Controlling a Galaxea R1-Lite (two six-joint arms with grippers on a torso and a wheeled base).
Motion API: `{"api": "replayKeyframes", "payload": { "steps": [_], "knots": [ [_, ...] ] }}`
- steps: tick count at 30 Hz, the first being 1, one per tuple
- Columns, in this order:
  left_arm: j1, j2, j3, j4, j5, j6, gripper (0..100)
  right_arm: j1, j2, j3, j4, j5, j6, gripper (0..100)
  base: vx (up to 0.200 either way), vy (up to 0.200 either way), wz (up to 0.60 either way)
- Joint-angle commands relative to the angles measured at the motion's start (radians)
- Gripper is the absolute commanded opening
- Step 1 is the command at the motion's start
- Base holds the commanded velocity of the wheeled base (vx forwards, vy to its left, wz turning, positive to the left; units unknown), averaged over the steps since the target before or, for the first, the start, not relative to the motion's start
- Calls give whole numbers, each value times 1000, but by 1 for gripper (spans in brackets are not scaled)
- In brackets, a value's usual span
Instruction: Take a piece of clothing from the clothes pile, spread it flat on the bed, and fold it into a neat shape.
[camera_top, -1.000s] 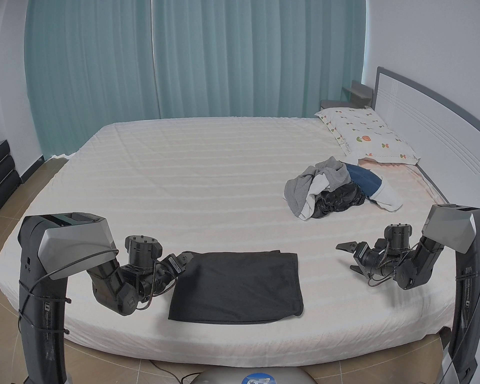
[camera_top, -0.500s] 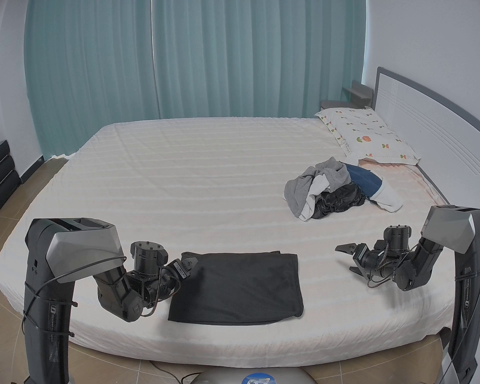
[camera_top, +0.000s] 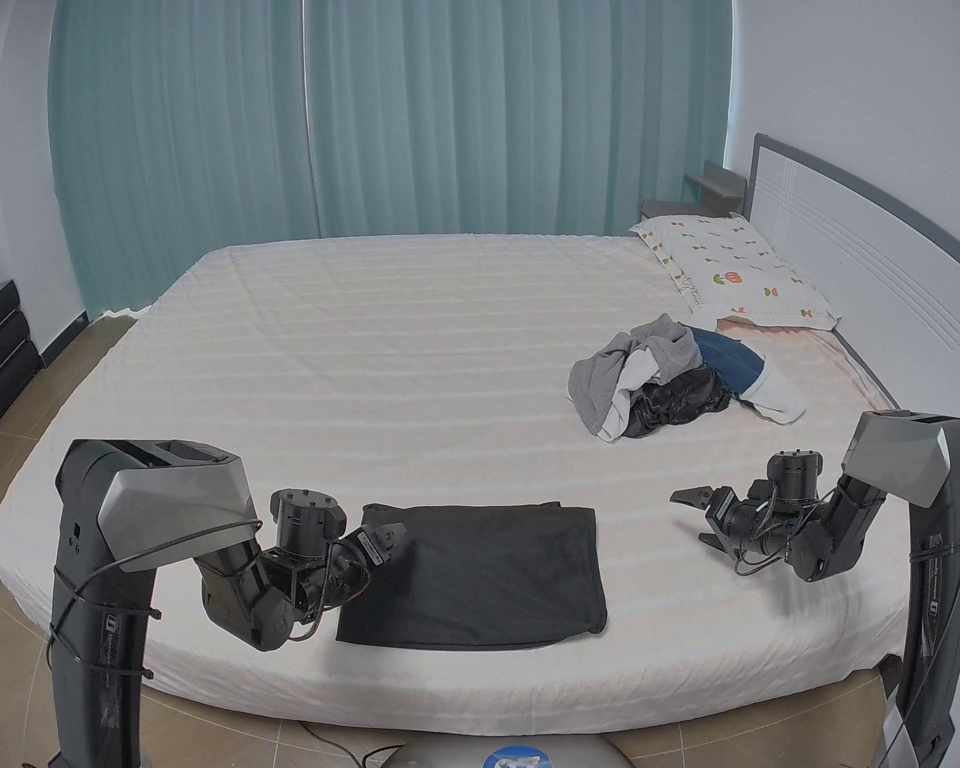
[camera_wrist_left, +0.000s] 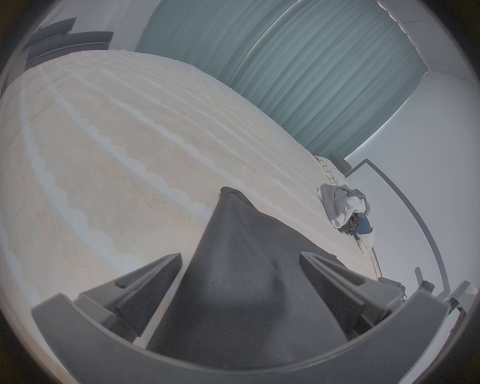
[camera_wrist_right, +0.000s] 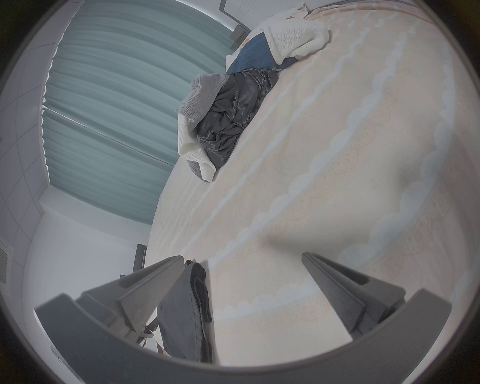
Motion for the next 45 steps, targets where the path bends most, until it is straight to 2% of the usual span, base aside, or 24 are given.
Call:
{"api": "replayKeyframes", "payload": {
  "steps": [1,28,45],
  "knots": [
    [-1,4,-2,0,1,-1,0,1,1,0,0,0,0,100,0,0,0],
    [15,-5,24,-2,31,21,0,1,1,0,0,0,2,100,0,0,0],
    [39,-6,41,-22,33,18,0,1,1,0,-5,0,2,100,0,200,0]
  ]
}}
